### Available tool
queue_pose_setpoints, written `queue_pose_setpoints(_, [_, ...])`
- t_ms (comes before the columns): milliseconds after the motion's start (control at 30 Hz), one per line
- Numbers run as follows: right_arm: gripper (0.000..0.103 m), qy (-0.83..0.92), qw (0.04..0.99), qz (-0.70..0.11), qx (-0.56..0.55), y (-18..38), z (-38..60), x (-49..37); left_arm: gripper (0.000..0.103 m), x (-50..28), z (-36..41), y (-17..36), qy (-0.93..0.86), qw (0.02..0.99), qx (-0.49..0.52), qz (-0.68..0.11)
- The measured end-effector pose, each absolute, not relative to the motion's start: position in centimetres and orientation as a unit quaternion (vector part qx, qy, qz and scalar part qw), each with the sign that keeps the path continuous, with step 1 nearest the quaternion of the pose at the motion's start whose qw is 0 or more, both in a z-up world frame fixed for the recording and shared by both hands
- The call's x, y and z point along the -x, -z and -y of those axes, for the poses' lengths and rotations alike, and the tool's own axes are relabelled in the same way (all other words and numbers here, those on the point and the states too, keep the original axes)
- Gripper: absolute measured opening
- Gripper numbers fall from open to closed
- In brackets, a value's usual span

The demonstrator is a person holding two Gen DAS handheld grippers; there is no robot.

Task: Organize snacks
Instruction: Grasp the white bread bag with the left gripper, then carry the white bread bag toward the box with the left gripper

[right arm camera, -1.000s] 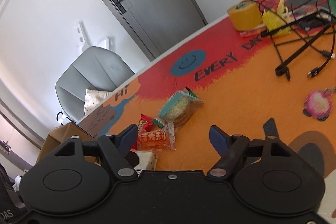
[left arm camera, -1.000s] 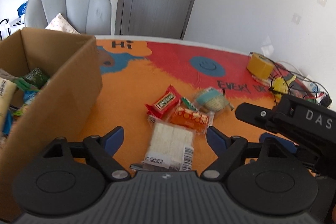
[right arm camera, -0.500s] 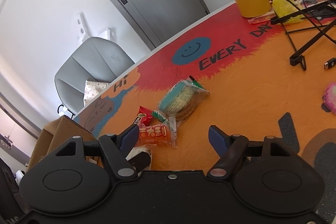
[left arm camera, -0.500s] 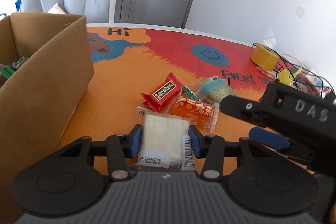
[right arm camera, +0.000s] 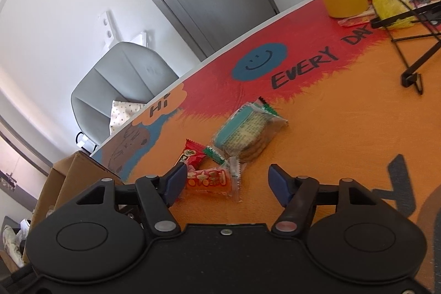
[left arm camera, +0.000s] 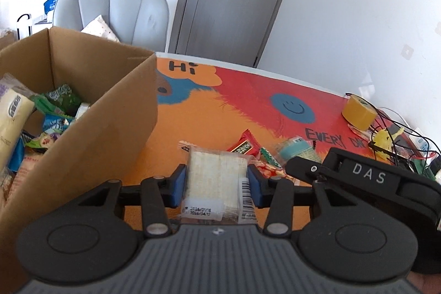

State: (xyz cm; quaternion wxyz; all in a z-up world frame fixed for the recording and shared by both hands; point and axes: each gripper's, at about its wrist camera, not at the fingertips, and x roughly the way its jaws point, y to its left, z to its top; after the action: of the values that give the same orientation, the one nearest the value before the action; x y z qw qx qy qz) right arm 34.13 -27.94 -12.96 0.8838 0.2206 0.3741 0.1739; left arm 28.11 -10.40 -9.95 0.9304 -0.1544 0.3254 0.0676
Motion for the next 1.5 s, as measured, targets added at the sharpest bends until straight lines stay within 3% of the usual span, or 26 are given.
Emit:
queue_pose_setpoints(200, [0.056, -0.174, 0.885, -0.378, -0.211, 13.3, 26.5, -35.1, 0.045, -28.4, 9.4, 10.7, -0.074, 0.926, 0.171, -0.328])
queue_pose_setpoints(267, [0.048, -0.169, 0.888, -0.375, -0.208, 13.4, 26.2, -35.2, 0.045, -28.5, 9.3, 10.8, -0.074, 0.927, 0.172, -0.326])
queue_pose_setpoints(400, [0.023, -0.167, 0.886, -0.375, -0.214, 13.7, 26.4, -35.3, 0.045, -28.5, 9.0, 10.9, -0.077, 0.926, 0.178, -0.323])
queue_pose_setpoints(500, [0.018, -0.167, 0.888, -0.373, -0.211, 13.7, 26.6, -34.8, 0.045, -28.5, 8.7, 11.0, -0.084, 0.927, 0.178, -0.321])
queue_pose_setpoints(533, [0.008, -0.168, 0.889, -0.370, -0.210, 13.6, 26.7, -34.5, 0.045, -28.5, 8.5, 11.0, -0.085, 0.927, 0.177, -0.320])
queue_pose_setpoints(1500, [0.006, -0.219, 0.911, -0.283, -0.208, 6.6, 25.1, -30.4, 0.045, -24.2, 6.6, 3.7, -0.078, 0.953, 0.160, -0.244])
